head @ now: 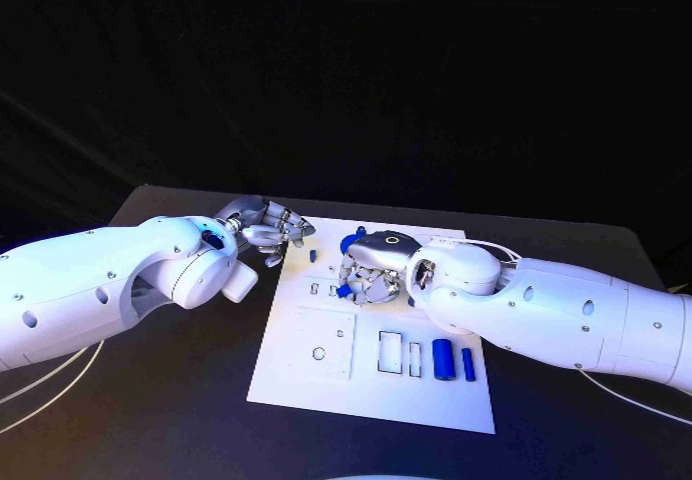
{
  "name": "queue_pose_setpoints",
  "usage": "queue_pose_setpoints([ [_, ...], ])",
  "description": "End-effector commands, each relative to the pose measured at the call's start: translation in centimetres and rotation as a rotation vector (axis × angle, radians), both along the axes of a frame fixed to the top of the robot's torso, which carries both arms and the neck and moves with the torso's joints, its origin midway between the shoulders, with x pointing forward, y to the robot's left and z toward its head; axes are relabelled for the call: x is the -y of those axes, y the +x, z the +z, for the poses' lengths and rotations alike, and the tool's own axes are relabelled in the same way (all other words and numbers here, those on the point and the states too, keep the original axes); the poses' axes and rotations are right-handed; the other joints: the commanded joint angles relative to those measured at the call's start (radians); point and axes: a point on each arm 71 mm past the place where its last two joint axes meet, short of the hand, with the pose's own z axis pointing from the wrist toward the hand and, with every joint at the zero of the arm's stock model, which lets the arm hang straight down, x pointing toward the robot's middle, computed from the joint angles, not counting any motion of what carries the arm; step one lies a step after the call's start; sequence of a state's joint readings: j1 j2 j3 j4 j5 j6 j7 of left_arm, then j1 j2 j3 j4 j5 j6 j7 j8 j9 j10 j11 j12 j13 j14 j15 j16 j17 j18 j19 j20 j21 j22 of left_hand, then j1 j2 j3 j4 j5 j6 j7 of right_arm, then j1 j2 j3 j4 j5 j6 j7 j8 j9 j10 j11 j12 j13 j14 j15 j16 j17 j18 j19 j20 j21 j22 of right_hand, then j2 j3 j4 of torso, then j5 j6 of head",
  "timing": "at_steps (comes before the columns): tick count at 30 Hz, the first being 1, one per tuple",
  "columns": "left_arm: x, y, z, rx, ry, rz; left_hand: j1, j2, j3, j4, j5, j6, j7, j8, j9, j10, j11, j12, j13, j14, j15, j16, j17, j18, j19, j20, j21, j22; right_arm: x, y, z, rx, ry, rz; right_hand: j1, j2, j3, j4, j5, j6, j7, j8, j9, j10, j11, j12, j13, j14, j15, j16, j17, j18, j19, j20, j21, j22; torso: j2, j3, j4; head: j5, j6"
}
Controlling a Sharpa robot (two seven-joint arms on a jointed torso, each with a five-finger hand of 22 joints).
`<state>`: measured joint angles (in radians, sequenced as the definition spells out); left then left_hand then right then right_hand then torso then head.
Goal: Assemble the parts on the task board
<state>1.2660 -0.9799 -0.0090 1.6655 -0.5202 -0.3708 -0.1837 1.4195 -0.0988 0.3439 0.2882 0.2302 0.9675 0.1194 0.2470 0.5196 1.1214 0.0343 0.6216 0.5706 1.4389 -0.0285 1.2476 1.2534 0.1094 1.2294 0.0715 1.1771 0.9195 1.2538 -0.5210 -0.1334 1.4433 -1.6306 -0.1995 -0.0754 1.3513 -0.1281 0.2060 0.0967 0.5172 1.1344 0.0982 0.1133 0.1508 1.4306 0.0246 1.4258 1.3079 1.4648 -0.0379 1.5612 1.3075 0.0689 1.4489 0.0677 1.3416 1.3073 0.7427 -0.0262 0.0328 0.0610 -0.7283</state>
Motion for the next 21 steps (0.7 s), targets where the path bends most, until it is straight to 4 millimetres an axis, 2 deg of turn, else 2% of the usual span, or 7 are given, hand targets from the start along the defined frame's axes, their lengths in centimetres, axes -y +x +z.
queue_pose_setpoints([
  [1,0.3,-0.1,-0.2,-0.019,-0.002,-0.023,-0.001,-0.007,0.006,-0.001,0.001,-0.009,-0.001,0.001,0.000,-0.004,0.004,-0.005,-0.002,-0.003,0.002,-0.003,0.000,0.016,0.008,-0.001,-0.002,0.004,0.1,-0.2,0.4,0.022,0.049,-0.004,-0.010,-0.002,0.005,0.005,0.010,0.004,0.005,0.005,0.000,0.010,-0.001,-0.003,0.101,0.100,-0.003,-0.001,0.241,-0.018,0.009,0.001,0.007,0.143,-0.001,-0.0005,-0.0010,0.001,0.002],
  [6,0.4,-0.3,-0.6,-0.032,0.004,-0.031,-0.004,-0.011,0.007,-0.001,0.001,-0.008,-0.001,0.002,-0.001,-0.003,0.004,-0.005,-0.003,-0.002,0.003,-0.002,0.001,0.010,0.025,-0.001,0.017,0.035,0.6,-0.4,0.7,0.032,0.066,-0.017,-0.014,-0.004,0.007,0.008,0.014,0.005,0.004,0.006,0.001,0.011,-0.001,-0.002,0.102,0.101,-0.003,-0.001,0.241,-0.019,0.011,0.000,0.010,0.145,-0.001,-0.0005,-0.0022,0.002,0.005],
  [13,0.3,-0.3,-0.8,-0.036,0.006,-0.034,-0.006,-0.015,0.007,-0.001,0.001,-0.009,-0.001,0.001,-0.002,-0.002,0.004,-0.004,-0.005,-0.002,0.003,-0.003,0.000,0.010,0.028,-0.001,0.019,0.038,1.1,-0.7,1.1,0.041,0.088,-0.023,-0.016,-0.005,0.009,0.009,0.017,0.006,0.004,0.006,0.002,0.013,-0.001,-0.001,0.103,0.100,-0.004,-0.002,0.240,-0.020,0.013,0.000,0.013,0.147,-0.001,0.0005,-0.0011,0.003,0.008],
  [16,0.3,-0.3,-0.9,-0.039,0.007,-0.038,-0.011,-0.018,0.008,0.001,0.001,-0.011,0.001,-0.001,-0.004,-0.002,0.005,-0.004,-0.007,-0.003,0.003,-0.003,-0.001,0.010,0.029,0.000,0.019,0.038,1.4,-0.9,1.4,0.044,0.103,-0.029,-0.016,-0.005,0.010,0.009,0.018,0.006,0.003,0.006,0.002,0.012,-0.002,-0.001,0.103,0.100,-0.004,-0.001,0.240,-0.020,0.014,0.000,0.015,0.148,0.000,-0.0002,-0.0009,0.003,0.010],
  [21,0.4,-0.4,-1.1,-0.050,0.011,-0.051,-0.028,-0.033,0.003,0.001,-0.001,-0.003,0.000,0.002,-0.009,0.001,0.006,-0.001,-0.012,-0.003,0.005,-0.004,-0.001,0.010,0.031,0.001,0.019,0.040,2.0,-0.8,1.6,0.037,0.130,-0.051,-0.017,-0.005,0.010,0.009,0.019,0.006,0.003,0.007,0.002,0.013,-0.002,0.000,0.104,0.100,-0.004,-0.002,0.240,-0.021,0.016,0.000,0.020,0.150,0.000,-0.0002,-0.0012,0.003,0.010],
])
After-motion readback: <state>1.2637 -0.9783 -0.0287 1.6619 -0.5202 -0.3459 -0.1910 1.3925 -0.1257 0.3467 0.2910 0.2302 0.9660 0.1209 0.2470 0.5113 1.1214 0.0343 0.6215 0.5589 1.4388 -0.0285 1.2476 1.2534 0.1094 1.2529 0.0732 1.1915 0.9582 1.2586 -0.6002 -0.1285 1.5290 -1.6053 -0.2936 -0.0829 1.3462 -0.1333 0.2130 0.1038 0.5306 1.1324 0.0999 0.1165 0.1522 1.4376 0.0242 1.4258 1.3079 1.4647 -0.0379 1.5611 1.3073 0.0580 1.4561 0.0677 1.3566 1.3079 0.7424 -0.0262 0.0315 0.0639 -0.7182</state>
